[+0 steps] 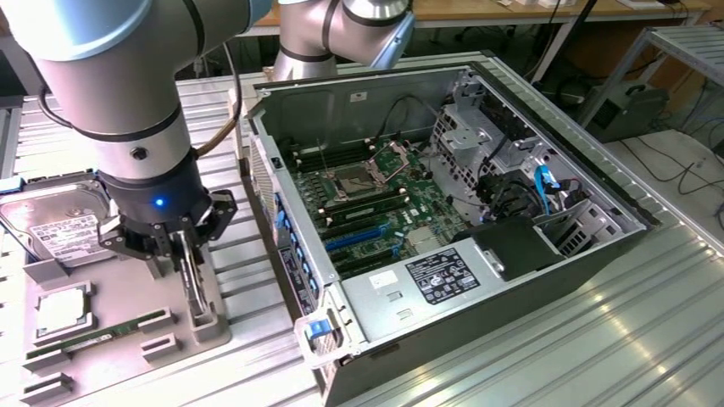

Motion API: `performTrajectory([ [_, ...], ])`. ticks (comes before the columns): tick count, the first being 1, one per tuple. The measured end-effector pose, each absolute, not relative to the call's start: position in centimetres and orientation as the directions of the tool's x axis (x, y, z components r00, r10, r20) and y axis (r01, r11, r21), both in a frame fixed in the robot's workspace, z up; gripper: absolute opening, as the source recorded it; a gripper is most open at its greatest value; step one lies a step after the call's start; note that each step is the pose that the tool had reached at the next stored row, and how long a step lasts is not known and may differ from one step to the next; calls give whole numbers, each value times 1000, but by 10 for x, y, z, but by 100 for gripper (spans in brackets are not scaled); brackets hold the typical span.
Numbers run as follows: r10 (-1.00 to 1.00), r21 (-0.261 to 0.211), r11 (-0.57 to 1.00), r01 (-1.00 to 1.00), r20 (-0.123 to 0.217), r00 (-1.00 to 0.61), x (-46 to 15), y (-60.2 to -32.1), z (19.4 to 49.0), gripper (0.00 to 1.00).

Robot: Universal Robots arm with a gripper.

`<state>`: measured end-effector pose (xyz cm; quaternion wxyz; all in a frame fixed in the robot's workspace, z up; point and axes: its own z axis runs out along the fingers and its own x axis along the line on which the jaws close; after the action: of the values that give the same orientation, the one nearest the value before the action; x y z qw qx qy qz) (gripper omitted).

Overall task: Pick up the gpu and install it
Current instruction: 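Pick up the gpu and move the gpu toward the slot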

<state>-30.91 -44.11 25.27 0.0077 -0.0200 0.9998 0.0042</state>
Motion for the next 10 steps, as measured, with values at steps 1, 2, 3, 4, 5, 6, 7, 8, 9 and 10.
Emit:
performTrajectory([
  [1, -40, 8, 999, -40, -15, -999, -309, -441, 254, 28],
  [2, -40, 8, 999, -40, -15, -999, -309, -441, 255, 28],
  [3, -40, 8, 999, -40, -15, -999, -309, -441, 256, 28],
  [4, -40, 9, 999, -40, -15, -999, -309, -441, 257, 28],
  [5, -40, 9, 999, -40, -15, -999, -309, -441, 259, 28],
  [6, -40, 9, 999, -40, -15, -999, -309, -441, 260, 28],
  [7, -40, 9, 999, -40, -15, -999, -309, -441, 261, 28],
  [8, -40, 9, 999, -40, -15, -999, -309, -441, 262, 28],
  [9, -40, 9, 999, -40, -15, -999, -309, -441, 263, 28],
  [10, -40, 9, 999, -40, -14, -999, -309, -441, 264, 28],
])
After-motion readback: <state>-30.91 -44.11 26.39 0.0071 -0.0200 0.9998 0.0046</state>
